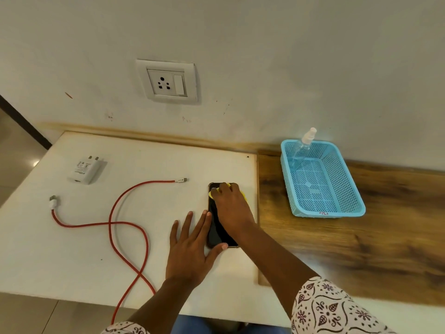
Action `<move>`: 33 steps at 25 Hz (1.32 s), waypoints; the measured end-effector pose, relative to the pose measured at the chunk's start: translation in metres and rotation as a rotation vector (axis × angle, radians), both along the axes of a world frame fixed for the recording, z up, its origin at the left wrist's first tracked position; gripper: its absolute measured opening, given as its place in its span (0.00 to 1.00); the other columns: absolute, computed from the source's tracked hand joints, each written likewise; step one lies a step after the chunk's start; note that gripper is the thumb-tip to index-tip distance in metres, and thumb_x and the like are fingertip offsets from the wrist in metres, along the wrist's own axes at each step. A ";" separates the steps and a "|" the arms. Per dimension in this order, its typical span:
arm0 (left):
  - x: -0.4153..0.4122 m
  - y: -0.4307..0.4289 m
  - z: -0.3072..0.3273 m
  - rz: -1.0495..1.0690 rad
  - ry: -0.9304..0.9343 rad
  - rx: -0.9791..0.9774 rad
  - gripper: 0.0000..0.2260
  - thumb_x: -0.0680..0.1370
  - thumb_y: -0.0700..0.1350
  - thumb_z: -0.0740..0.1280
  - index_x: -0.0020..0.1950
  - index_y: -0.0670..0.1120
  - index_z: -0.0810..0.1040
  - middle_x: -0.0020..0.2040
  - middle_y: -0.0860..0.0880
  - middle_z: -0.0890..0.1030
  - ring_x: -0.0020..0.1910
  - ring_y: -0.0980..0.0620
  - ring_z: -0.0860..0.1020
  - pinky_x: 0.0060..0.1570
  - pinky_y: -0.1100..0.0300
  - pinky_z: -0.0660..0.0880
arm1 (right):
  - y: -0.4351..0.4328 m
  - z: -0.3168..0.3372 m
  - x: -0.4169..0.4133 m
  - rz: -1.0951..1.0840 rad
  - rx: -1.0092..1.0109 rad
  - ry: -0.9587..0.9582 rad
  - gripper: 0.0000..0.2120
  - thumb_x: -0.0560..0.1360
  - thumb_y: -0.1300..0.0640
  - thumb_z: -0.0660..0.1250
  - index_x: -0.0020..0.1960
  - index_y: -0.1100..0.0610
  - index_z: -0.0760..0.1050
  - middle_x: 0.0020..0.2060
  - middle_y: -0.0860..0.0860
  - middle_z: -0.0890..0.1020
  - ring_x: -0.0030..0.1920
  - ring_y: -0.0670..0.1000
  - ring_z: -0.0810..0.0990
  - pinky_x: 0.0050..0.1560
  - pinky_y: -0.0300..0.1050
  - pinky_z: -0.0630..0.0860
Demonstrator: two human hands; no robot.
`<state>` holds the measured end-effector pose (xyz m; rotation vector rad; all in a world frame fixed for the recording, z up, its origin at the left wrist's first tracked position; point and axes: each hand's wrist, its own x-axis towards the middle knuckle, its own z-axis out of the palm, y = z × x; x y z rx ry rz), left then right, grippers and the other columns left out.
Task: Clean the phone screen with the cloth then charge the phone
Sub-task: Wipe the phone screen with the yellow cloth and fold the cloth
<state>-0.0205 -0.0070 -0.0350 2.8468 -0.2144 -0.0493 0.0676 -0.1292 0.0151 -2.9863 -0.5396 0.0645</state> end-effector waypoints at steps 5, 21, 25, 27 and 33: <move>0.000 -0.001 0.005 -0.015 -0.002 0.001 0.35 0.73 0.69 0.47 0.73 0.48 0.60 0.73 0.48 0.67 0.74 0.44 0.59 0.72 0.42 0.52 | -0.031 0.008 0.006 0.252 -0.088 0.101 0.23 0.74 0.65 0.65 0.68 0.57 0.67 0.67 0.58 0.70 0.64 0.60 0.68 0.61 0.51 0.71; 0.000 0.000 0.015 -0.046 0.048 0.002 0.36 0.76 0.67 0.42 0.68 0.44 0.70 0.68 0.44 0.73 0.68 0.39 0.69 0.69 0.50 0.43 | 0.012 0.003 -0.067 -0.233 0.016 0.181 0.23 0.76 0.61 0.65 0.69 0.61 0.64 0.67 0.60 0.68 0.66 0.60 0.68 0.65 0.52 0.70; 0.001 0.000 0.010 -0.023 0.020 -0.023 0.39 0.74 0.70 0.40 0.71 0.45 0.66 0.71 0.46 0.70 0.71 0.41 0.65 0.73 0.44 0.50 | -0.012 0.004 -0.077 0.003 0.027 0.177 0.22 0.75 0.62 0.65 0.68 0.58 0.66 0.67 0.58 0.70 0.65 0.59 0.68 0.65 0.51 0.69; 0.002 -0.002 0.007 0.004 0.017 -0.047 0.42 0.70 0.73 0.40 0.74 0.47 0.60 0.74 0.48 0.65 0.74 0.46 0.56 0.72 0.44 0.49 | -0.024 0.005 -0.083 -0.120 0.035 0.168 0.21 0.76 0.62 0.64 0.68 0.58 0.66 0.67 0.57 0.70 0.65 0.59 0.68 0.65 0.50 0.69; 0.001 0.001 0.008 -0.009 0.042 -0.013 0.41 0.70 0.73 0.40 0.73 0.48 0.60 0.73 0.47 0.65 0.73 0.45 0.57 0.73 0.45 0.48 | -0.025 0.022 -0.096 -0.003 0.045 0.300 0.20 0.76 0.65 0.62 0.68 0.57 0.69 0.65 0.56 0.71 0.64 0.57 0.69 0.63 0.49 0.70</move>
